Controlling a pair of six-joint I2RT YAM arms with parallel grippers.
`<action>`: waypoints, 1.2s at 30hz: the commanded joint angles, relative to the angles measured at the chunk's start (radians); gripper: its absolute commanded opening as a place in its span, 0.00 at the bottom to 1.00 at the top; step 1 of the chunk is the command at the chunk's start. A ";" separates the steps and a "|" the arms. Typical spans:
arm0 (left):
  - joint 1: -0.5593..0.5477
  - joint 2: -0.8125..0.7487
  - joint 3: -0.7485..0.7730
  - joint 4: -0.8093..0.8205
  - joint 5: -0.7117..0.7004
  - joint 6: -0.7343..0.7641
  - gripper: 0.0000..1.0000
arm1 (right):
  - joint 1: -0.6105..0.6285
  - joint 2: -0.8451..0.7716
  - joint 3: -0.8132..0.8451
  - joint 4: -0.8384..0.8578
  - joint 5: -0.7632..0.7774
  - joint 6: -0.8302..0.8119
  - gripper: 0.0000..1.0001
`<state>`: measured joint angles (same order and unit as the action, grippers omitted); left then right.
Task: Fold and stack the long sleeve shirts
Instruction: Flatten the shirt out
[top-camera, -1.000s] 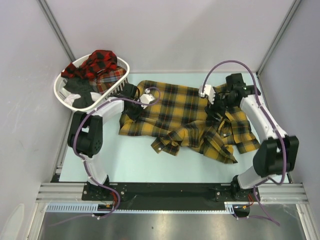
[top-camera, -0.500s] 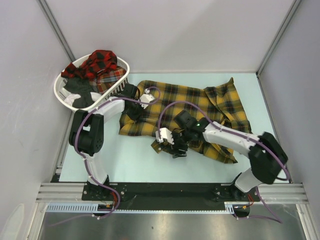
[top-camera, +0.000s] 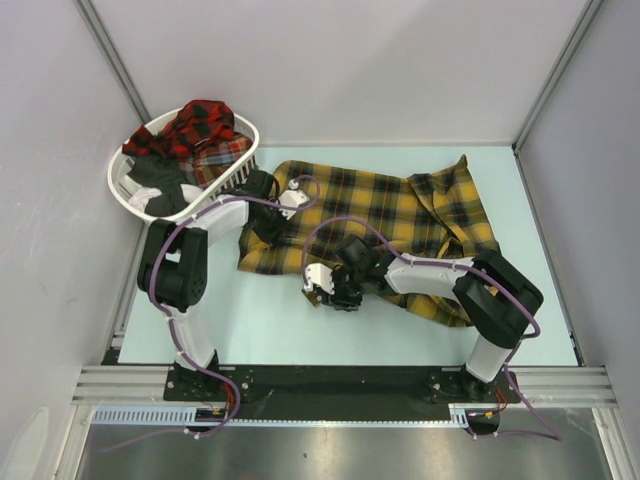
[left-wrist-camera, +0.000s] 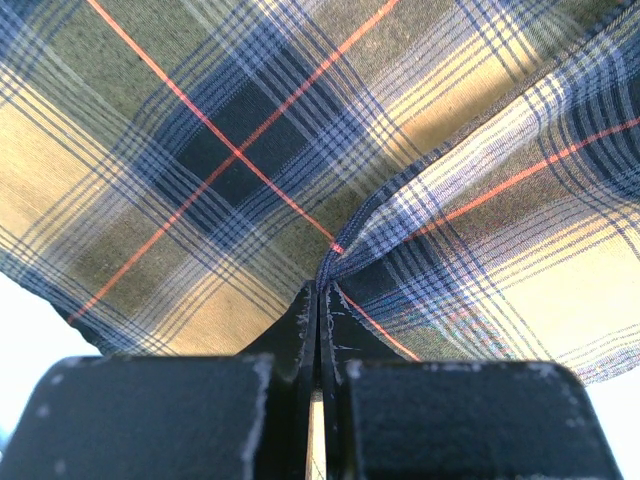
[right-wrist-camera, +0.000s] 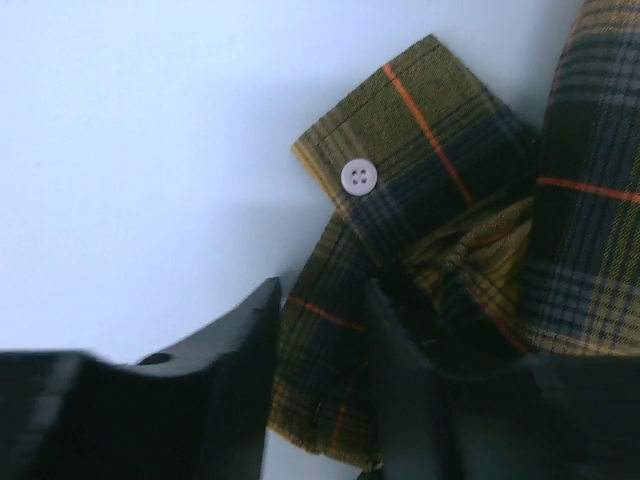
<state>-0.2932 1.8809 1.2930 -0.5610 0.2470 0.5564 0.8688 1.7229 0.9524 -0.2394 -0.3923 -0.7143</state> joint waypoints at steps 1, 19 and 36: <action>0.011 -0.057 -0.011 0.026 0.018 -0.010 0.00 | 0.042 0.012 -0.040 0.078 0.102 0.016 0.29; 0.009 -0.511 -0.197 -0.126 0.265 0.233 0.00 | -0.096 -0.632 0.509 -0.526 -0.163 0.208 0.00; 0.005 -1.362 -0.802 -0.446 0.281 0.790 0.24 | -0.290 -0.957 0.746 -0.491 -0.378 0.597 0.00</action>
<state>-0.2859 0.6270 0.5568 -0.8837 0.5018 1.1889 0.7021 0.8238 1.7134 -0.7429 -0.5251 -0.3058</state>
